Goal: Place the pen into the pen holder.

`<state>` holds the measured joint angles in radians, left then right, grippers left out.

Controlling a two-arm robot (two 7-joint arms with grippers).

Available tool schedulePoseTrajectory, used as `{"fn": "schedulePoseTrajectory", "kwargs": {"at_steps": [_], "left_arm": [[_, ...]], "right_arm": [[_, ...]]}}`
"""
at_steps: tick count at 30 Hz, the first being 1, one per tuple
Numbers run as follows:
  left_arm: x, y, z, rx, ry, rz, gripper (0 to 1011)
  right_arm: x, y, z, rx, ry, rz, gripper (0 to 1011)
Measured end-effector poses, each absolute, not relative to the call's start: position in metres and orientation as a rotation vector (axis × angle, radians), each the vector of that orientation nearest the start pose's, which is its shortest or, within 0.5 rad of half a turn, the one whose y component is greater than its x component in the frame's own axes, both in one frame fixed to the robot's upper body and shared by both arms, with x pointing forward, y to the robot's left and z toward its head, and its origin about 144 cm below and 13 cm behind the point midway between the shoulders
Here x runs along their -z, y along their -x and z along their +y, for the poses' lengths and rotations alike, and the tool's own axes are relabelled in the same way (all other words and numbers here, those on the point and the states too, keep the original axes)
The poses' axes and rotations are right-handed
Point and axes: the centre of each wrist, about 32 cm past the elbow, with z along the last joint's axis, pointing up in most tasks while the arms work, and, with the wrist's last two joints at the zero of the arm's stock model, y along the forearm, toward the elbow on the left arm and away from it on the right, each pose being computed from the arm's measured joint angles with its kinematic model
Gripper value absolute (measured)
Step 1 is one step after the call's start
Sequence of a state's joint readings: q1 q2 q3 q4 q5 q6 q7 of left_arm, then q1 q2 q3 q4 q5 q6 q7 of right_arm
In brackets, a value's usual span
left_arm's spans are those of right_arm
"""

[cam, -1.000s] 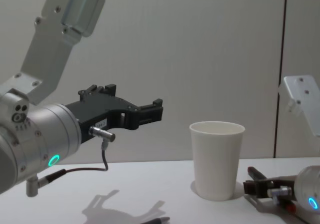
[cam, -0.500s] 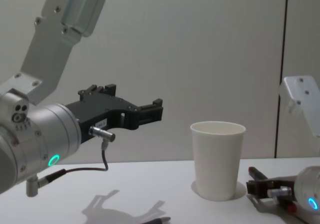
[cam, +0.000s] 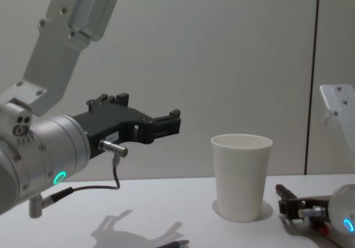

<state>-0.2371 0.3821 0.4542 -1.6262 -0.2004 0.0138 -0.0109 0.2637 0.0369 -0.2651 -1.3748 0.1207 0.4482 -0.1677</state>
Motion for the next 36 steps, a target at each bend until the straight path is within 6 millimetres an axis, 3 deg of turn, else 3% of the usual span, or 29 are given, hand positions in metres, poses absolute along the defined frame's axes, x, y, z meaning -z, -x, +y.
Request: {"fn": "schedulePoseTrajectory", "kwargs": {"at_steps": [10,23,36], "left_arm": [[-1.2044,-0.4920,0.1984,-1.124,-0.061,-0.268,1001],[-1.2044,-0.4920,0.1984,-1.124,-0.061,-0.268,1001],[-1.2044,-0.4920,0.1984,-1.124,-0.061,-0.268,1001]], "right_arm": [[-1.1662,-0.5236,-0.1574,1.468,0.345,0.264,184],[-1.1665,-0.5234,-0.1576,1.468,0.334,0.260,181],[-1.1675,-0.5224,-0.1614,1.442,0.276,0.147,181]]}}
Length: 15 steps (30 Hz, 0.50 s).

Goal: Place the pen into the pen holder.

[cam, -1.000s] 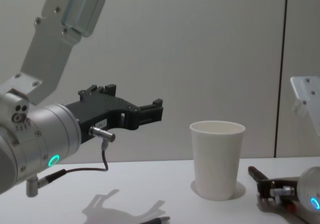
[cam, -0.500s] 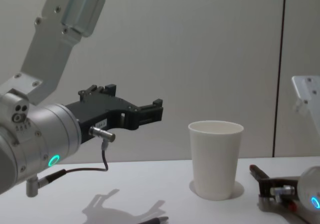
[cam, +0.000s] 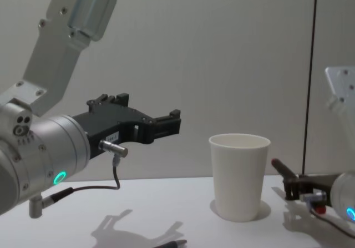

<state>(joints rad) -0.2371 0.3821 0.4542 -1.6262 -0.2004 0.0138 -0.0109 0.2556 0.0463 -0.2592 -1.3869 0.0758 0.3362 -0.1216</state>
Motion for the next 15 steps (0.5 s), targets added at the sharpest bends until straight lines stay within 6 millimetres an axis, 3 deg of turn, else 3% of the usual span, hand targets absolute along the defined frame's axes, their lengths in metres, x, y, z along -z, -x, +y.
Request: {"fn": "schedulePoseTrajectory", "kwargs": {"at_steps": [15], "left_arm": [[-1.204,-0.492,0.198,-1.124,-0.061,-0.268,1001]], "right_arm": [[-1.174,-0.520,-0.172,1.411,0.147,-0.050,181]]}}
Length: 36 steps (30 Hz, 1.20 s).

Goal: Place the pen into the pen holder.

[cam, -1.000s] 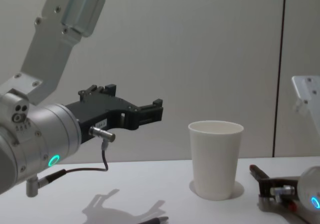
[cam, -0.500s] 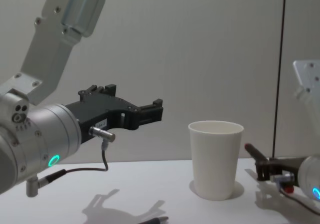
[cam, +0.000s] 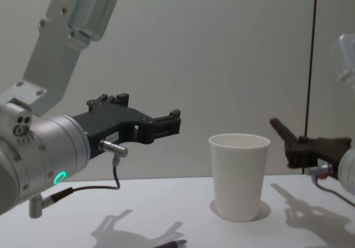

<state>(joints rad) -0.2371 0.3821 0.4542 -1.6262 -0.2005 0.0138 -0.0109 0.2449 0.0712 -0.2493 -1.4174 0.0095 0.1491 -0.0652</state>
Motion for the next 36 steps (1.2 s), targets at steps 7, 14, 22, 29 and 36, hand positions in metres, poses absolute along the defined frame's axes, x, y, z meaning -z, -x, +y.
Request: {"fn": "schedulePoseTrajectory", "kwargs": {"at_steps": [7,14,22,29,36], "left_arm": [[-1.204,-0.492,0.198,-1.124,-0.061,-0.268,1001],[-1.204,-0.492,0.198,-1.124,-0.061,-0.268,1001],[-1.204,-0.492,0.198,-1.124,-0.061,-0.268,1001],[-1.204,-0.492,0.198,-1.124,-0.061,-0.268,1001],[-1.204,-0.492,0.198,-1.124,-0.061,-0.268,1001]], "right_arm": [[-1.178,-0.519,-0.178,1.395,0.081,-0.142,181],[-1.183,-0.520,-0.183,1.368,0.010,-0.236,181],[-1.190,-0.526,-0.187,1.309,-0.085,-0.349,181],[-1.192,-0.537,-0.188,1.238,-0.145,-0.431,181],[-1.192,-0.549,-0.185,1.180,-0.165,-0.484,181]]}}
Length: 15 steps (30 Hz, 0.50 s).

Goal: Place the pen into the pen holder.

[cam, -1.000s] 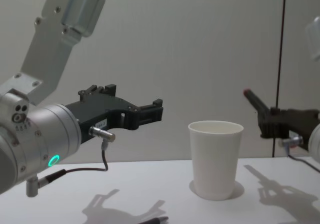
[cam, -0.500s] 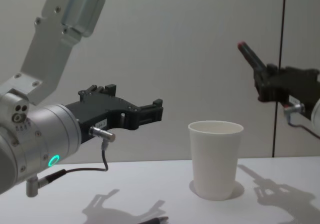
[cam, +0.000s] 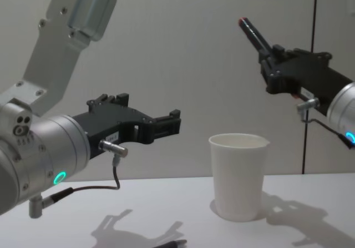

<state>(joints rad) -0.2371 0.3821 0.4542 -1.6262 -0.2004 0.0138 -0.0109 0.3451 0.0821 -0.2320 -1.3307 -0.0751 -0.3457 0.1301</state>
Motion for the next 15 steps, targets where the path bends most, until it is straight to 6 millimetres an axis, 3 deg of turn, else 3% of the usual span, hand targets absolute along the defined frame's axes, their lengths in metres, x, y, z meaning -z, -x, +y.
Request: {"fn": "schedulePoseTrajectory", "kwargs": {"at_steps": [15], "left_arm": [[-1.204,-0.492,0.198,-1.124,-0.061,-0.268,1001]], "right_arm": [[-1.182,-0.567,-0.174,1.093,-0.152,-0.537,181]]}}
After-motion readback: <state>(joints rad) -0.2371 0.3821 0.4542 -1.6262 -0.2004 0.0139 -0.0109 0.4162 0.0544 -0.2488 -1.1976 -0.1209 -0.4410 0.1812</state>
